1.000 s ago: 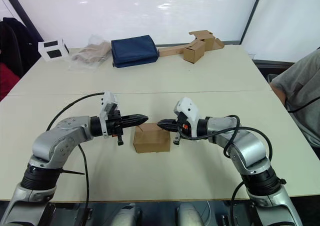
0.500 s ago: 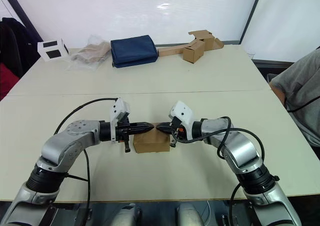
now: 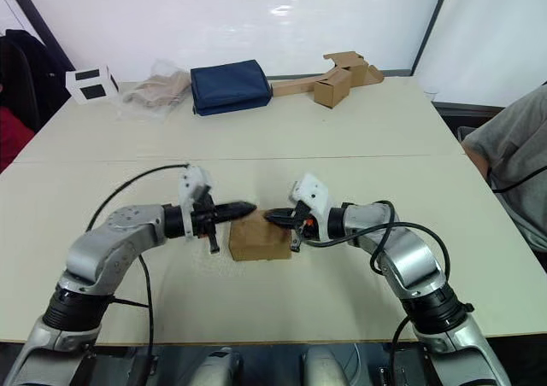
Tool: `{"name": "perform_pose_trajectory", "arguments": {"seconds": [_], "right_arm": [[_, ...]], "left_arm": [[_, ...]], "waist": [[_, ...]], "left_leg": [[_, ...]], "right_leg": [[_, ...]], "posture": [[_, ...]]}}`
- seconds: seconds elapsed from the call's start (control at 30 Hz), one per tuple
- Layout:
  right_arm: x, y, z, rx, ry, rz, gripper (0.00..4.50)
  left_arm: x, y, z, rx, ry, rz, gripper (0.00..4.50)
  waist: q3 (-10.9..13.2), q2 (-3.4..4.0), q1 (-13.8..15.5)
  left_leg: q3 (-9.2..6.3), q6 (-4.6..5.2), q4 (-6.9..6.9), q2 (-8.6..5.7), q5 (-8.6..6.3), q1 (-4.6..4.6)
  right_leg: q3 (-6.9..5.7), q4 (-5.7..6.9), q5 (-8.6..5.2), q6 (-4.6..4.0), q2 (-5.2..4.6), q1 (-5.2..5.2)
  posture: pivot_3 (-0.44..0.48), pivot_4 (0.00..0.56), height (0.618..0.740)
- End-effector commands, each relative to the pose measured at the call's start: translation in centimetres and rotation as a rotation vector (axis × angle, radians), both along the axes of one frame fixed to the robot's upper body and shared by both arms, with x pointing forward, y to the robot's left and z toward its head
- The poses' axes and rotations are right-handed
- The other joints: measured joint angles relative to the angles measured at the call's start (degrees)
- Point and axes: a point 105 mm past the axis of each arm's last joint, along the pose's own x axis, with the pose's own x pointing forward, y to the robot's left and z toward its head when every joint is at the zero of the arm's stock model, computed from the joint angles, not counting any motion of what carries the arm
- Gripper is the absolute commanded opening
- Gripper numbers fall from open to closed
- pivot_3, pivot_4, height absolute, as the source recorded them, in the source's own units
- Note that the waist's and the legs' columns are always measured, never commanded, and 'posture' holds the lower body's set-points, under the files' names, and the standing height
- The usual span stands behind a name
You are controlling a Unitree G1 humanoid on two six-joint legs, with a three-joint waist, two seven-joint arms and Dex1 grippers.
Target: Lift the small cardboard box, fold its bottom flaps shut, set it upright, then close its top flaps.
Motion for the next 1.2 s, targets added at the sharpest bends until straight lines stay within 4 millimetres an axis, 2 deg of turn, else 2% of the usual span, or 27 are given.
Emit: {"name": "perform_pose_trajectory", "arguments": {"seconds": [0.03,0.13,0.23,0.3,0.37,0.6,0.8,1.2], "right_arm": [[-0.3,-2.5,4.0,0.151,-0.045,-0.047,0.0],[-0.3,-4.9,3.9,0.164,0.011,-0.105,0.0],[-0.7,-6.7,2.5,0.139,0.086,-0.15,0.0],[-1.3,-8.1,0.4,0.065,0.149,-0.187,0.0],[-2.2,-9.7,-2.2,-0.023,0.223,-0.222,0.0],[-3.6,-11.7,-5.8,-0.171,0.3,-0.252,0.0],[-3.5,-12.7,-5.8,-0.144,0.305,-0.283,0.0],[-3.4,-12.1,-6.0,-0.131,0.306,-0.279,0.0]], "left_arm": [[-0.2,4.0,1.8,-0.037,0.007,0.053,0.02],[-0.1,7.0,0.3,0.015,0.104,0.113,0.02],[-0.7,8.3,-0.6,0.047,0.145,0.137,0.02],[-1.7,8.8,-1.7,0.063,0.195,0.128,0.02],[-3.1,10.1,-4.3,0.129,0.293,0.138,0.02],[-5.1,11.3,-6.5,0.129,0.404,0.132,0.02],[-6.9,11.7,-8.1,0.12,0.501,0.117,0.02],[-7.3,10.4,-7.8,0.041,0.521,0.092,0.02]], "waist": [[0.0,0.0,0.03],[0.01,0.03,0.12],[0.01,0.02,0.32],[0.01,0.02,0.33],[0.01,0.03,0.2],[0.05,0.12,0.12],[0.06,0.1,0.11],[0.06,0.1,0.2]], "left_leg": [[0.0,0.0,0.0,0.0,0.0,0.0],[0.01,0.0,-0.02,-0.02,0.0,0.01],[0.02,0.01,-0.03,-0.02,-0.01,0.01],[0.02,0.01,-0.02,-0.02,-0.01,-0.01],[0.02,0.01,-0.02,-0.02,0.0,-0.02],[0.16,0.06,-0.05,0.05,-0.03,0.17],[0.17,0.08,-0.09,0.05,-0.05,0.19],[0.16,0.08,-0.1,0.06,-0.05,0.23]], "right_leg": [[-0.01,0.0,0.0,0.0,0.0,0.0],[0.0,-0.01,0.0,0.0,0.0,0.01],[-0.01,-0.1,0.0,0.0,-0.02,0.06],[-0.01,-0.11,0.0,0.0,-0.03,0.06],[-0.01,-0.1,0.0,0.0,-0.02,0.03],[0.08,-0.06,0.01,-0.03,0.04,0.13],[0.07,-0.19,0.0,-0.02,-0.01,0.2],[0.07,-0.15,0.0,-0.03,0.01,0.22]], "posture": [[0.0,0.15,0.74],[0.0,0.15,0.74],[0.0,0.15,0.74],[0.0,0.15,0.74],[0.0,0.15,0.74],[0.0,0.15,0.74],[0.0,0.15,0.74],[0.0,0.15,0.74]]}}
